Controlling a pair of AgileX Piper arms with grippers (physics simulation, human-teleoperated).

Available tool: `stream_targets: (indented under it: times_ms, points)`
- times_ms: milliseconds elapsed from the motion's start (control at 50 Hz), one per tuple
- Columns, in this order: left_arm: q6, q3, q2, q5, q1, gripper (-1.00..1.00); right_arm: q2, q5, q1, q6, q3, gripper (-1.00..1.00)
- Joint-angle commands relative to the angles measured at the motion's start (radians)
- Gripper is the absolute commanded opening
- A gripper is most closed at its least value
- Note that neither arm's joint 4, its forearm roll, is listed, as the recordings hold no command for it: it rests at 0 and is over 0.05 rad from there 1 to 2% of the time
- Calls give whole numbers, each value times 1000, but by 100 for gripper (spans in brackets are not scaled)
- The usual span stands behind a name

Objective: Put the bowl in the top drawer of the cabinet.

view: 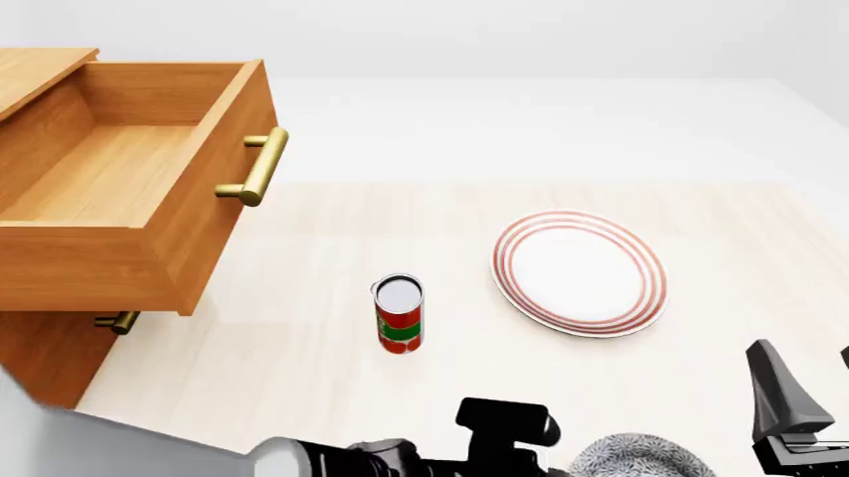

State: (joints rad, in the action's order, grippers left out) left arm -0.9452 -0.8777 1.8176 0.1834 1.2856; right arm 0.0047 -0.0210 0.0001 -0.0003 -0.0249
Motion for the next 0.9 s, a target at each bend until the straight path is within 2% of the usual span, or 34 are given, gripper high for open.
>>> stream_targets:
  times_ms: [20, 380, 900]
  points:
    - [37, -5, -33, -28, -70, -100, 0, 0, 0, 0, 0, 100]
    - [58, -4, -77, -56, -96, -100, 0, 0, 0, 0, 0, 100]
    - [141, -39, -222, -182, -142, -100, 0, 0, 0, 0, 0, 100]
